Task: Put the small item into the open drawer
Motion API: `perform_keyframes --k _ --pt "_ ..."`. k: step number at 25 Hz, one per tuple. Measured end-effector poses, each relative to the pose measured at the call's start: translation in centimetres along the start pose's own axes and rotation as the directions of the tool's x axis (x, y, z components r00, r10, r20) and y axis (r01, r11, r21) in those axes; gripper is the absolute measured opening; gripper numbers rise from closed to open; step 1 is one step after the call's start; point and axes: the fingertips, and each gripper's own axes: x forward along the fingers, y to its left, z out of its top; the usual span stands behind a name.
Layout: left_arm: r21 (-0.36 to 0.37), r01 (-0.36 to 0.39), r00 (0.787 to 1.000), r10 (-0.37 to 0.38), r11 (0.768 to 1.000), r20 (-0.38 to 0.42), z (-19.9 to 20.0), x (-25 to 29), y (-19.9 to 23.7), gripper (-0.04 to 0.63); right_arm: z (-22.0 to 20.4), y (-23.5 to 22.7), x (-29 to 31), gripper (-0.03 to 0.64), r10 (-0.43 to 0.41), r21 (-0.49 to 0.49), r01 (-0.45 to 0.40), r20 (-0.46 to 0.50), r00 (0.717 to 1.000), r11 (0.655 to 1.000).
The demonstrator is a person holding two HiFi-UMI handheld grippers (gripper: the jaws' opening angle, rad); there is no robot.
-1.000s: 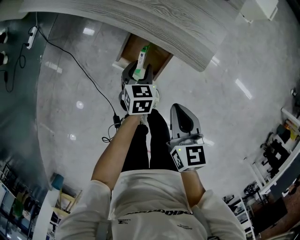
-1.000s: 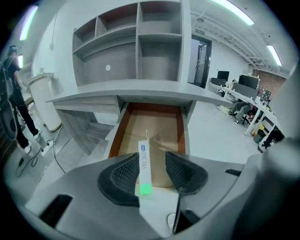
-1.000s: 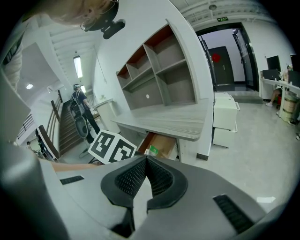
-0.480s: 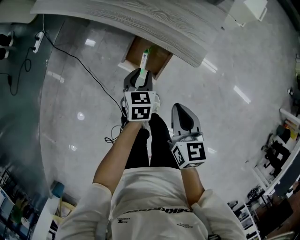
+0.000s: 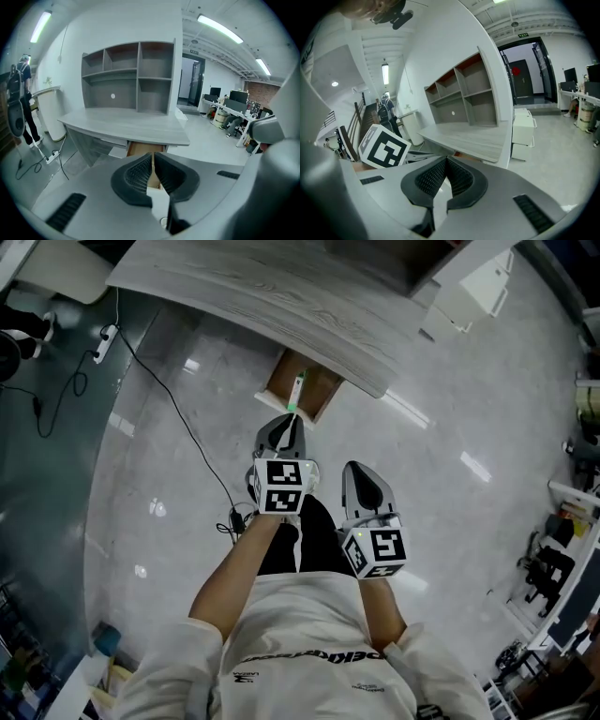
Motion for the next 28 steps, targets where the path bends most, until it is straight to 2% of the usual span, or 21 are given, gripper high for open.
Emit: perform_keyframes --k 9,13,16,24,28 --pt "0.022 0.015 0.999 -0.016 1.000 0.031 3.6 -7.6 -1.3 0.015 5.4 3.6 -4.2 0.032 0.020 -0.041 -0.018 0.064 0.998 0.999" --pt "0.008 0.022 0.998 -0.023 1.000 0.062 5.6 -10.5 -1.6 0.015 7.9 5.1 -5.8 0.032 0.034 -0.069 -0.027 0.089 0.995 0.997" --pt "0.028 0.027 0.996 -0.029 0.999 0.087 7.1 -12.8 -2.2 0.015 9.3 6.1 -6.8 0.032 0.037 -0.087 -0.028 0.104 0.994 0.996" --pt "0.088 0.062 0.980 -0.077 0.994 0.182 11.5 -18.9 -3.3 0.015 12.8 8.8 -9.5 0.032 0.048 -0.112 -0.030 0.154 0.987 0.993" --pt "0.089 0.076 0.972 -0.094 0.993 0.214 13.1 -21.3 -3.7 0.015 14.0 9.6 -11.2 0.032 0.054 -0.127 -0.031 0.179 0.982 0.991"
